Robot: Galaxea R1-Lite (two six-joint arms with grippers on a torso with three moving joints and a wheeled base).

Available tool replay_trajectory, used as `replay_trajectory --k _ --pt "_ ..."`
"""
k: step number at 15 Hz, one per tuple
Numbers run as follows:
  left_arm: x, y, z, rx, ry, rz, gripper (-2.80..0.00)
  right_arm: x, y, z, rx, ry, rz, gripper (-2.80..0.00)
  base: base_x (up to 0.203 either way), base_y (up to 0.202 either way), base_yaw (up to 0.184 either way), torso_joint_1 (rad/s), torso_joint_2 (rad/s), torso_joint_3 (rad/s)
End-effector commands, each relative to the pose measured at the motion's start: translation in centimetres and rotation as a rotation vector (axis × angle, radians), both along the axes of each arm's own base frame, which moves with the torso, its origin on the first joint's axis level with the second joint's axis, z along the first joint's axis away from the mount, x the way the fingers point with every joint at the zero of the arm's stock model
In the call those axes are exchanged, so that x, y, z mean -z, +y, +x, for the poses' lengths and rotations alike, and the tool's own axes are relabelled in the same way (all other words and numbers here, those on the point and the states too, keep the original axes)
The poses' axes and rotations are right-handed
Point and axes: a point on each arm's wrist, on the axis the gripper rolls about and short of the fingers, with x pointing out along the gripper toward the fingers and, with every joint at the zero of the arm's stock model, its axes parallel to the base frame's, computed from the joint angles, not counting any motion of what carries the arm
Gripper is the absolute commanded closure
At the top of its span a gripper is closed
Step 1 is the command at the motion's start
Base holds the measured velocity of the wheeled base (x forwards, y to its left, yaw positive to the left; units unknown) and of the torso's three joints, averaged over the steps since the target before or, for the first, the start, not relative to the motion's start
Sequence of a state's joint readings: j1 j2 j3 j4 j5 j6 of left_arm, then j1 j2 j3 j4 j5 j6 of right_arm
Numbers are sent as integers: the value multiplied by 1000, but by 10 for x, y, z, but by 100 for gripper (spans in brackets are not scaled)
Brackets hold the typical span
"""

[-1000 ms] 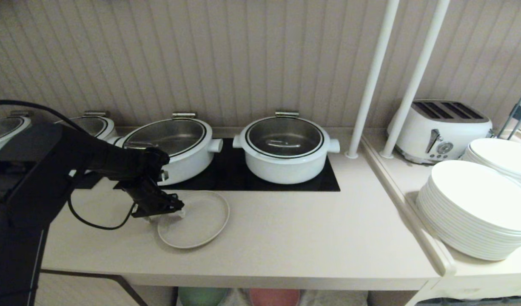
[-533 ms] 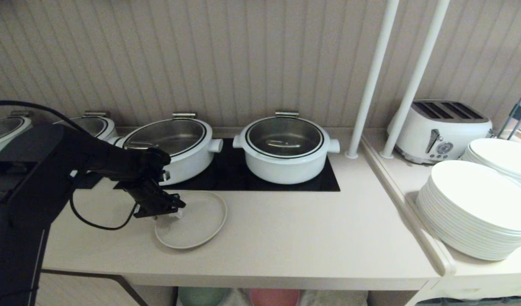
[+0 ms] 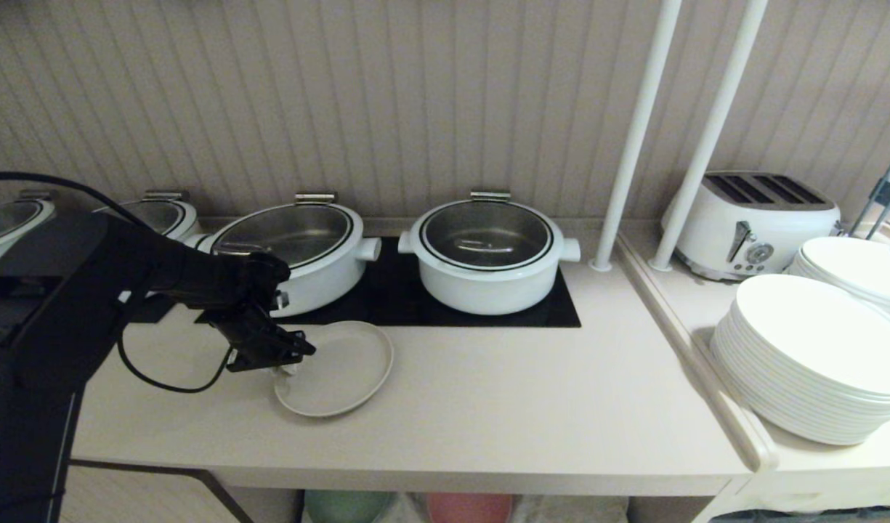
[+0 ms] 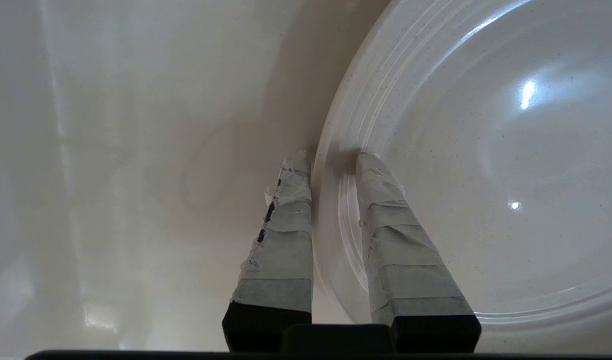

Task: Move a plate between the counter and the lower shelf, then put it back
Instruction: Pick up the plate

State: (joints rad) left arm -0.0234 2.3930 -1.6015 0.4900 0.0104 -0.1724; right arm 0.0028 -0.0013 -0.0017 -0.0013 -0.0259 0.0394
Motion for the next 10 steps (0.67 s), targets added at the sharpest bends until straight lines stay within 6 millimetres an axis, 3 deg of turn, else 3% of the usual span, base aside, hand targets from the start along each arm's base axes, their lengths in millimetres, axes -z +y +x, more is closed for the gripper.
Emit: replay_trajectory --k 1,10 --pt "1 -1 -1 0 7 0 0 0 0 0 0 1 1 0 0 0 0 0 0 0" --pt "-15 -4 -5 3 -22 -10 0 0 0 0 0 1 1 0 0 0 0 0 0 0"
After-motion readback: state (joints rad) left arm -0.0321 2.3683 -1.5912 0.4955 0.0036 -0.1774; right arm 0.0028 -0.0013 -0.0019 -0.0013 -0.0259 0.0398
